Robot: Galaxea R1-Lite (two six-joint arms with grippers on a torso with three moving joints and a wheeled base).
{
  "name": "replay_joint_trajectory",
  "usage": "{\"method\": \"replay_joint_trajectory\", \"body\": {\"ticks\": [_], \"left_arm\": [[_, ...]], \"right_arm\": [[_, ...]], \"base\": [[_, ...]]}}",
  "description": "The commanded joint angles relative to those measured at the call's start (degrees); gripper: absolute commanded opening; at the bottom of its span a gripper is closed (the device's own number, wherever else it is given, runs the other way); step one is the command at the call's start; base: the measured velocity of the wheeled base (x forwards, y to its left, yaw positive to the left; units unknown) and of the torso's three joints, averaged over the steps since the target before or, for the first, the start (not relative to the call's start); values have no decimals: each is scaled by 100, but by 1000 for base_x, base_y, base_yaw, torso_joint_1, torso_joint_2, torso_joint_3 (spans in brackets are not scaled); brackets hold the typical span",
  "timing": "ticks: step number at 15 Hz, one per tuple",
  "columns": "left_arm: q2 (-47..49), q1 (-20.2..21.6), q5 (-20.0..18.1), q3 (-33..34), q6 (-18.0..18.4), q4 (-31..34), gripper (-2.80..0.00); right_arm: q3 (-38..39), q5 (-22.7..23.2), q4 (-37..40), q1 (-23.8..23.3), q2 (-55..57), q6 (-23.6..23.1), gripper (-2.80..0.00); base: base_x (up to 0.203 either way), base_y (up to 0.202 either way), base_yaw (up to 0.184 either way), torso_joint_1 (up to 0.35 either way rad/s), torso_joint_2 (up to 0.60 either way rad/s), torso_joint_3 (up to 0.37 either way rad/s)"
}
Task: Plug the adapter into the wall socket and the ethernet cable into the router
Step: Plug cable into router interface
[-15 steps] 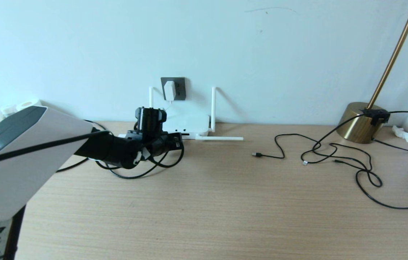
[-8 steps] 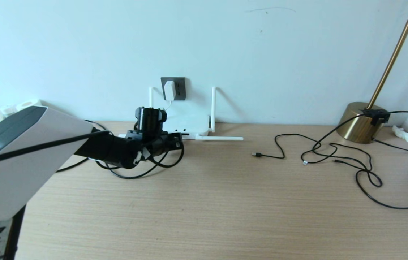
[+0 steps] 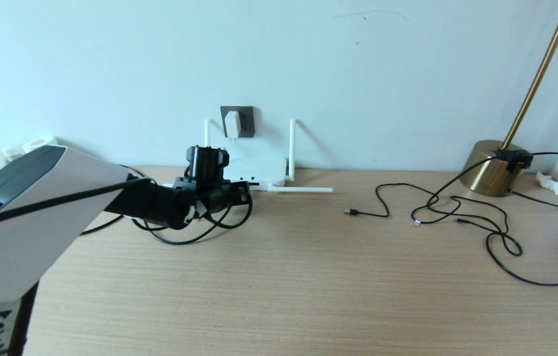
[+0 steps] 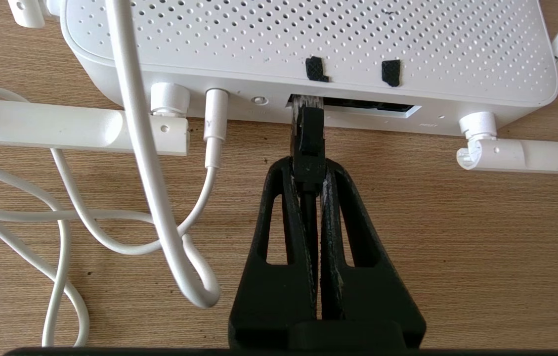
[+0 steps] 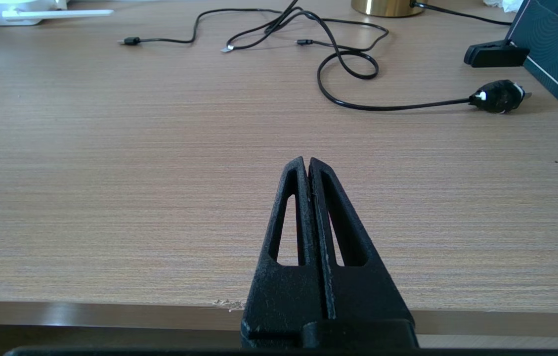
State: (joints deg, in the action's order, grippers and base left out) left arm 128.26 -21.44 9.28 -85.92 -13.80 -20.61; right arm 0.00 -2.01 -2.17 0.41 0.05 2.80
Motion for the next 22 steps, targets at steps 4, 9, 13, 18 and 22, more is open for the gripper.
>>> {"method": "replay_joint_trajectory", "body": {"ticks": [4,9,13,18,22], "left_arm": [[41,0,4,-48,-9,-22,-280],[85,0,4,-48,-9,-17,-280],[85,0,4,-83,-9,-4,-280],[92,-7,4,-162,-9,68,-280],[85,-44,4,-241,-9,154,-280]], "right_arm": [[62,-1,-3,2,4,1,-280],[62,-1,-3,2,4,1,-280],[62,-1,-3,2,4,1,-280],[62,-1,-3,2,4,1,-280],[62,-1,-3,2,4,1,-280]], "base": [[0,0,0,0,0,0],[0,0,0,0,0,0],[0,0,0,0,0,0],[0,0,0,0,0,0],[0,0,0,0,0,0]]}}
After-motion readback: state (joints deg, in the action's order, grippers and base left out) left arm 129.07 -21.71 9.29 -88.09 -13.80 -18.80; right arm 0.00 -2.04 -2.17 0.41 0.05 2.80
